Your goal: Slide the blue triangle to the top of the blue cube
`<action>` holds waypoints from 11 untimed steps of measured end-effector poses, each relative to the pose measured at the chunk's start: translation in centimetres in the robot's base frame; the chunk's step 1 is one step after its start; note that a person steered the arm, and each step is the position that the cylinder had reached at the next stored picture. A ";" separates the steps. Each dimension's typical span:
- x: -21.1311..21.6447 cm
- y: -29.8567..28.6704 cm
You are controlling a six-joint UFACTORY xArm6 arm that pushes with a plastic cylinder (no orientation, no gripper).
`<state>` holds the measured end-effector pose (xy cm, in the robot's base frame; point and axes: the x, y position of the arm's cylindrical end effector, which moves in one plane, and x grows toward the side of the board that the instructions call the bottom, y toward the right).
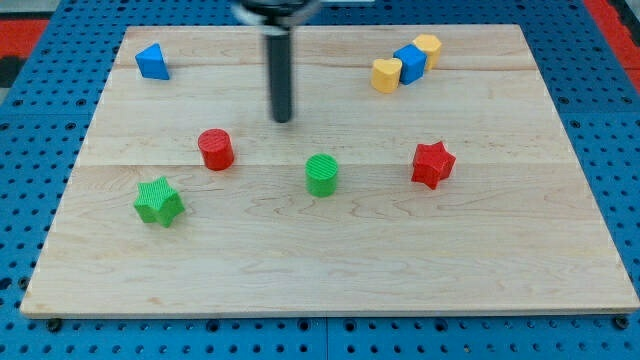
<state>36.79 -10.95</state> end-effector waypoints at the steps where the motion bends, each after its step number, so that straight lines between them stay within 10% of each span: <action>1: -0.8 -9.6; 5: -7.8 -18.8; 10: -8.7 11.9; 11: -10.8 10.0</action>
